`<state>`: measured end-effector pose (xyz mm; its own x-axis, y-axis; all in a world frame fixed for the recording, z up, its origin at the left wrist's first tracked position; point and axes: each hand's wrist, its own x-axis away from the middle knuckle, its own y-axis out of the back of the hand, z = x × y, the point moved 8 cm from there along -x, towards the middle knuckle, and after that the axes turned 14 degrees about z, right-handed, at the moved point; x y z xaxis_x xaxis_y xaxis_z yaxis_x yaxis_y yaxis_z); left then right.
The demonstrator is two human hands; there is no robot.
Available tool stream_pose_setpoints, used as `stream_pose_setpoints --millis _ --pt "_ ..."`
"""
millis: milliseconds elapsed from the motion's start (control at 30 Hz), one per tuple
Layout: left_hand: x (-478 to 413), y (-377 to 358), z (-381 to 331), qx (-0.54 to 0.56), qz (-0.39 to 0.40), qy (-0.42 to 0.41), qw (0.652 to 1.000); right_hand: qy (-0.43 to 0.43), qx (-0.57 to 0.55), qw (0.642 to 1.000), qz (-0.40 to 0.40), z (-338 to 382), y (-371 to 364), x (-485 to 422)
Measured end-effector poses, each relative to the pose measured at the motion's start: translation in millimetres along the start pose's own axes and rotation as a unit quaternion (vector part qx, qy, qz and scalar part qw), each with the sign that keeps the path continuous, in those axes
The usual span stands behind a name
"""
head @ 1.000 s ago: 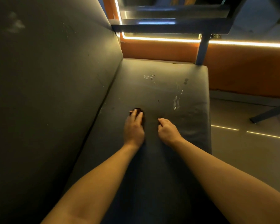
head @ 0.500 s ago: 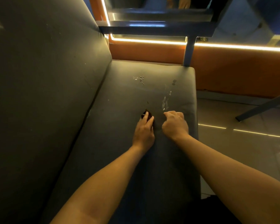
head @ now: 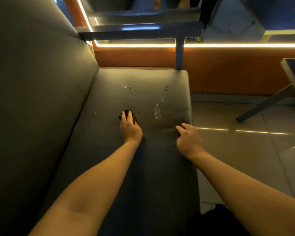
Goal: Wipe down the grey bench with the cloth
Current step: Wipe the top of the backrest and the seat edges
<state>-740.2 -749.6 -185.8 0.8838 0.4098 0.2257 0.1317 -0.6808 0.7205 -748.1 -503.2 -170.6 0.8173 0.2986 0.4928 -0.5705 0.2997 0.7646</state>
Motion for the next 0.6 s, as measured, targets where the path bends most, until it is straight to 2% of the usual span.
stream_pose_setpoints --millis 267,467,533,600 --pt "12.4 -89.0 -90.2 -0.061 0.129 -0.134 0.981 -0.004 -0.117 0.993 -0.031 -20.2 20.3 -18.1" --pt "37.3 -111.4 -101.5 -0.084 0.197 -0.245 0.946 0.003 -0.15 0.988 -0.035 -24.7 19.7 -19.7" --pt "45.8 -109.4 -100.9 -0.117 0.201 -0.297 0.926 0.0 -0.136 0.99 -0.029 -24.5 16.0 -20.5" --pt "44.2 -98.3 -96.2 -0.138 0.167 -0.313 0.925 -0.017 -0.125 0.992 -0.021 -25.9 16.2 -21.2"
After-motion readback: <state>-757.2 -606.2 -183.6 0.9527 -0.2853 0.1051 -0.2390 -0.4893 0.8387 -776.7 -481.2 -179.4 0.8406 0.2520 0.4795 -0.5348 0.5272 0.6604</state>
